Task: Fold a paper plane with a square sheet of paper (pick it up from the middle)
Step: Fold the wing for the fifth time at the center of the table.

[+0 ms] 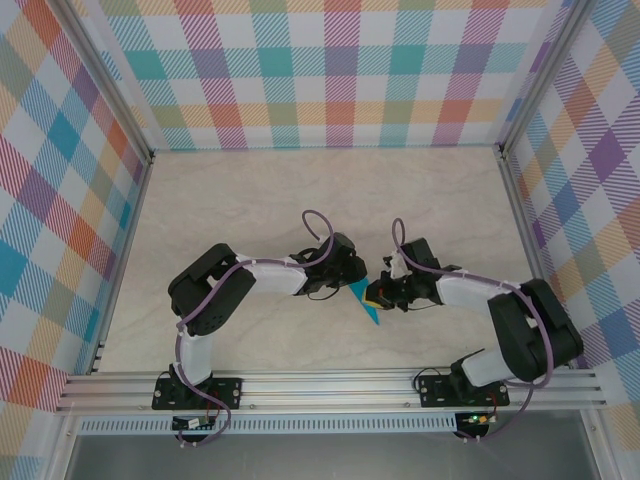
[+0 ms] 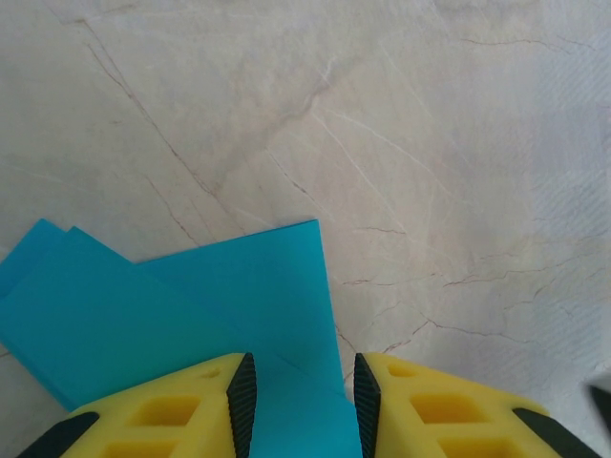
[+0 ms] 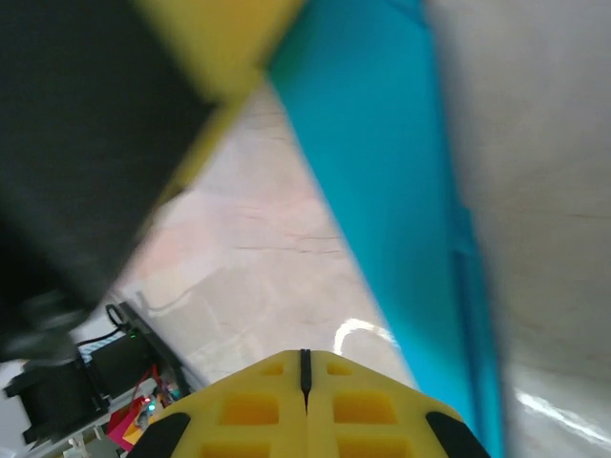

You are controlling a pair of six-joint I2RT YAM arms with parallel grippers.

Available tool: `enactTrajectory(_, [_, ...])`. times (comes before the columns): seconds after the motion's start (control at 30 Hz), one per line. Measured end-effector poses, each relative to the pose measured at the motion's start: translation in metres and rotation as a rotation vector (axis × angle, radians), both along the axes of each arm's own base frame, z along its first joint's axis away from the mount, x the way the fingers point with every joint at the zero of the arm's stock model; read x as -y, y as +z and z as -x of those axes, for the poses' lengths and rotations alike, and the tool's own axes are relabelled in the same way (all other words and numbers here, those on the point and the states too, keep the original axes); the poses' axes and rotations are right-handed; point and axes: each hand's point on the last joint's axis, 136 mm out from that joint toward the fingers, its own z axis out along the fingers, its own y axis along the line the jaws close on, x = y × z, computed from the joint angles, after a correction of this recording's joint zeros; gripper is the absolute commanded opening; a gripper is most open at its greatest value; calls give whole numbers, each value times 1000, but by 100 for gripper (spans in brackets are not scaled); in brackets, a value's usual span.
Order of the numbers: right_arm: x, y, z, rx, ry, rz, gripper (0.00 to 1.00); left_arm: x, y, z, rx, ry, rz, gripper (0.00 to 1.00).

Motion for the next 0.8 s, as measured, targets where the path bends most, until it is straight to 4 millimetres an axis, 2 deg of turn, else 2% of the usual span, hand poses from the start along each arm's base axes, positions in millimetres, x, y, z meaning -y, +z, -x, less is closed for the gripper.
enactTrajectory(0.17, [7,-24,5,-56,-14,59,0,1,1,0,1,-5,-3,36])
enactTrajectory(0.4, [2,-25,4,-39,1,20,0,-1,5,3,1,-45,-40,37])
enactTrajectory(0.63, [1,-24,3,-28,1,7,0,11,28,13,13,-84,34,34])
enactTrajectory(0.8, [1,-24,3,-26,1,6,0,16,20,27,-18,-96,74,33])
